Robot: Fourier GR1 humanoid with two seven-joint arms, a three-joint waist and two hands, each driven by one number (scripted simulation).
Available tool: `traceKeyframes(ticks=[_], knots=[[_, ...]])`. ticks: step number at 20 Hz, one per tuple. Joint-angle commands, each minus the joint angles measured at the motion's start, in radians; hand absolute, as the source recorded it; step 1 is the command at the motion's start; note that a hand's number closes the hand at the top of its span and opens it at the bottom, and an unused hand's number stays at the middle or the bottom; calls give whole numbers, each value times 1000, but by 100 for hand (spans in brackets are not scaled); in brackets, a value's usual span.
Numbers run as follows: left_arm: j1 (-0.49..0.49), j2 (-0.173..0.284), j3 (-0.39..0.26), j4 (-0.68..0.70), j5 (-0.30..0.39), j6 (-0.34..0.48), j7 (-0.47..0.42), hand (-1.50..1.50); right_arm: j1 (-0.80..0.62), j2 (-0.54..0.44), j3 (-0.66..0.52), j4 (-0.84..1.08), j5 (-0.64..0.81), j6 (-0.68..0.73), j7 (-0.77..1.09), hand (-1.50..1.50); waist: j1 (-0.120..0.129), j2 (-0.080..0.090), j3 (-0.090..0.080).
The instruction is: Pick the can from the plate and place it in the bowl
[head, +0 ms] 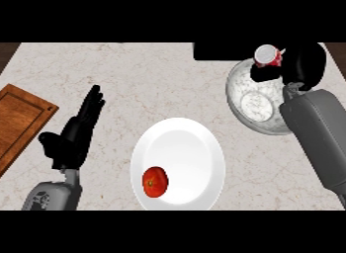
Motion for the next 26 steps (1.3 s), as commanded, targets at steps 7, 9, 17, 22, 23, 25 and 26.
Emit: traceKeyframes(ticks=[7, 9, 17, 22, 23, 25, 26], knots=[[-20, -41, -18, 49, -41, 29, -32, 0, 123, 18, -171, 63, -300, 68, -331, -150, -6, 1, 0], [15, 14, 10, -42, 3, -22, 36, 0, 131, 72, -193, 75, -306, -28, -393, -150, 2, -1, 0], [-14, 3, 33, -2, 14, -24, 26, 0, 178, 44, -290, -108, -382, -119, -527, -150, -13, -5, 0], [29, -8, 7, -64, -10, -15, 33, 0, 193, 53, -378, -130, -473, -107, -502, -150, 1, -2, 0], [-1, -53, -13, 46, -44, 13, -39, 0, 234, 70, -349, -261, -467, -93, -438, -150, -11, -3, 0], [-45, -23, 35, 84, -24, -1, -15, 0, 347, 98, -347, -369, -500, -95, -445, -150, -20, -4, 0], [-9, -14, 29, 12, -11, -14, -5, 0, 302, 17, -393, -418, -561, 9, -374, -150, -18, -7, -1]])
